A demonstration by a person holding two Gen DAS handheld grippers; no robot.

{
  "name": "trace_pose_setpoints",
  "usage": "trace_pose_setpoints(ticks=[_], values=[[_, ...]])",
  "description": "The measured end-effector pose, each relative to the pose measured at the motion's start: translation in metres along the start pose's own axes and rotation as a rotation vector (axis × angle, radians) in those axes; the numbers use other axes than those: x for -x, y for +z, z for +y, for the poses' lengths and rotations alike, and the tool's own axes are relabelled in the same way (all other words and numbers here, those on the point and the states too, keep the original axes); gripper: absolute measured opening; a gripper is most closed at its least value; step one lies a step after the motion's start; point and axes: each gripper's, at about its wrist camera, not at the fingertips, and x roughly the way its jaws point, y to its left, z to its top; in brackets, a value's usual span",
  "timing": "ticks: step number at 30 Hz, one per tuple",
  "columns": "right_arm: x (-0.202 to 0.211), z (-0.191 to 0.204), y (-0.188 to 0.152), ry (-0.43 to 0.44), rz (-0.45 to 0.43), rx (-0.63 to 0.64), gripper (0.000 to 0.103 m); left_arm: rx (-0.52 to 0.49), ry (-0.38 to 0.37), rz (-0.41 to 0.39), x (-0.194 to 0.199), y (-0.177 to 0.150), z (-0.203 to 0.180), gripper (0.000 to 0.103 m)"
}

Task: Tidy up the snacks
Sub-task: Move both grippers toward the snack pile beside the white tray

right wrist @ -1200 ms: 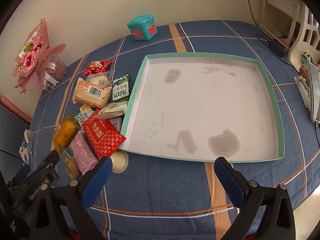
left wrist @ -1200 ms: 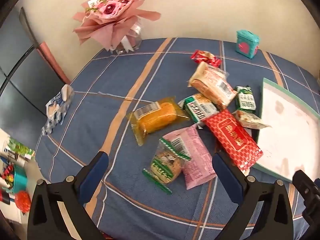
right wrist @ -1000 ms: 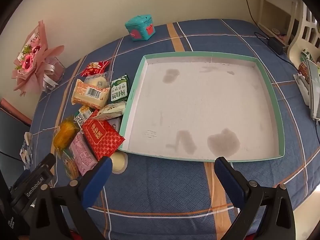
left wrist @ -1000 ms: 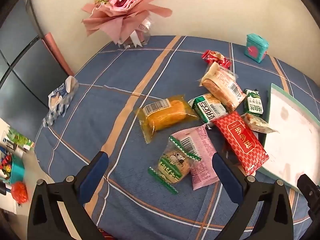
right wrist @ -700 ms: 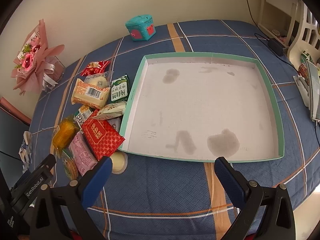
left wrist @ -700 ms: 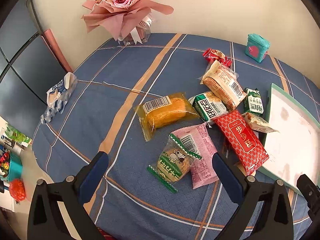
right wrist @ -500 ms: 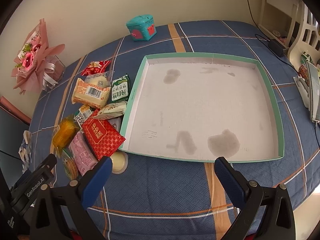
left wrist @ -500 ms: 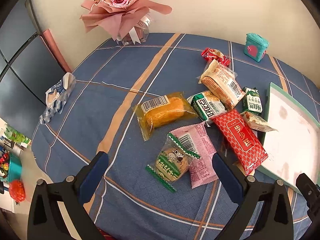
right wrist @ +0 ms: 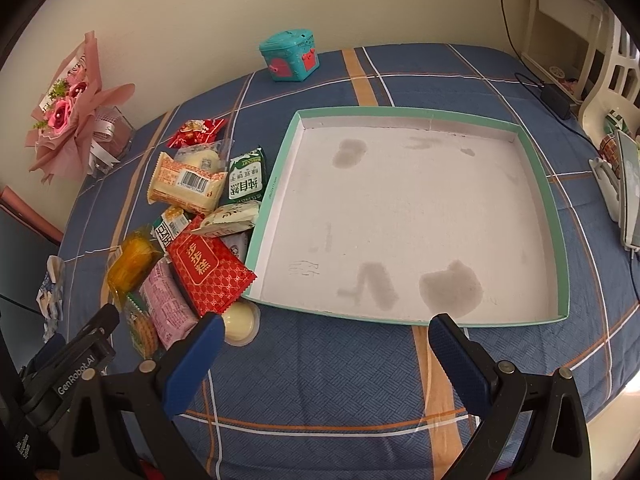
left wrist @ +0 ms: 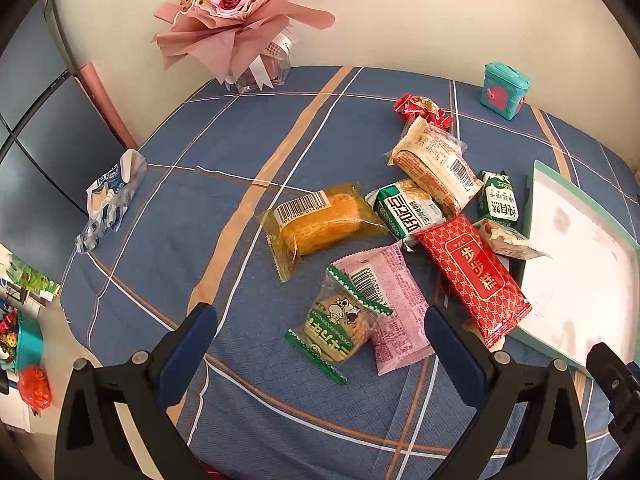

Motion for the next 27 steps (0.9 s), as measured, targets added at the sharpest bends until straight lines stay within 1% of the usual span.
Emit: trace_pose_setpoints(ticks=[6,13,15,18,20,22,27], values=[[-0.001,0.001,0.000,-0.002,0.002,0.005,0.103,0.017,-0.025,-0.028,-0.001,-0.001,0.000,0.103],[-0.001,0.002,-0.001,0.001,0.004,0.008,0.103,0.020,-0.015,-0.009,-0.003,-0.001,0.002,0.103],[-0.002,0.004,-0.001,0.005,0.005,0.014,0.103,0.034,-0.023,0.001,-0.004,0.000,0.005,0.103],[-0.004,0.011,0.001,0.030,0.011,0.037,0.103,0.084,-0.061,0.016,-0.007,0.002,0.014,0.103],[-0.008,0.018,0.003,0.056,0.023,0.060,0.103,0.139,-0.106,0.020,-0.010,0.002,0.022,0.103],[-0.010,0.030,0.004,0.060,0.019,0.101,0.103,0.186,-0.145,0.030,-0.014,0.002,0.029,0.103],[-0.019,0.058,0.010,0.105,0.012,0.197,0.103,0.242,-0.194,0.075,-0.031,0.000,0.037,0.103]])
